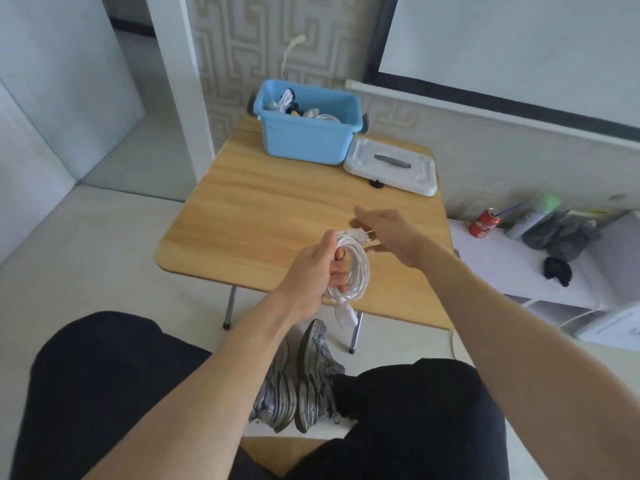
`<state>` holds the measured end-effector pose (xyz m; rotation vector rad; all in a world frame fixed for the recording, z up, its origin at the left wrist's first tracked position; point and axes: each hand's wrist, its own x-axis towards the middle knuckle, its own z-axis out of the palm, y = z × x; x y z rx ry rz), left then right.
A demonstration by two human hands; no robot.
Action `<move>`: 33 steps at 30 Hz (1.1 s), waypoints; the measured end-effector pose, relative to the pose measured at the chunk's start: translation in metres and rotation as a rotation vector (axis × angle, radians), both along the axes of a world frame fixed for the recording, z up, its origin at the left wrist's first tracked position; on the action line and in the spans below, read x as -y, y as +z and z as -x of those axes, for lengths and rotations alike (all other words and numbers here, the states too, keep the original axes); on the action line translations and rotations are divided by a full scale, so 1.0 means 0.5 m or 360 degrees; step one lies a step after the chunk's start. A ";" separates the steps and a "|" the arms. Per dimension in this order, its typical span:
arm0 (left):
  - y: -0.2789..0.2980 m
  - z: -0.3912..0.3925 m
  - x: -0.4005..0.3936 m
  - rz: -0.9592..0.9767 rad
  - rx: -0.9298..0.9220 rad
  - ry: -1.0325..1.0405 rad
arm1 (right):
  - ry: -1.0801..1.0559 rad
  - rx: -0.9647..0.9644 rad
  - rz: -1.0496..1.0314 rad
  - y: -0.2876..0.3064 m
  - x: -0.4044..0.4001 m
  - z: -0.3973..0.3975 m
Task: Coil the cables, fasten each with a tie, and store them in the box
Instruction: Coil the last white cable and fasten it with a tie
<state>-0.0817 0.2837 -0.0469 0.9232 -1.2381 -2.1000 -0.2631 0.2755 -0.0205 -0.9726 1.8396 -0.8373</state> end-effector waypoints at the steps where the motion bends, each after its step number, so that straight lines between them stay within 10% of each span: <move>1: -0.004 0.001 0.005 -0.0017 -0.0020 0.0019 | -0.0119 -0.0142 0.0031 -0.009 0.020 0.024; 14: -0.022 0.055 0.129 -0.0237 -0.0108 -0.0030 | 0.0058 -0.1252 -0.0165 -0.110 0.242 0.195; 33: -0.071 0.066 0.158 -0.0293 -0.0074 0.0023 | 0.0245 -0.1286 -0.0127 -0.104 0.280 0.188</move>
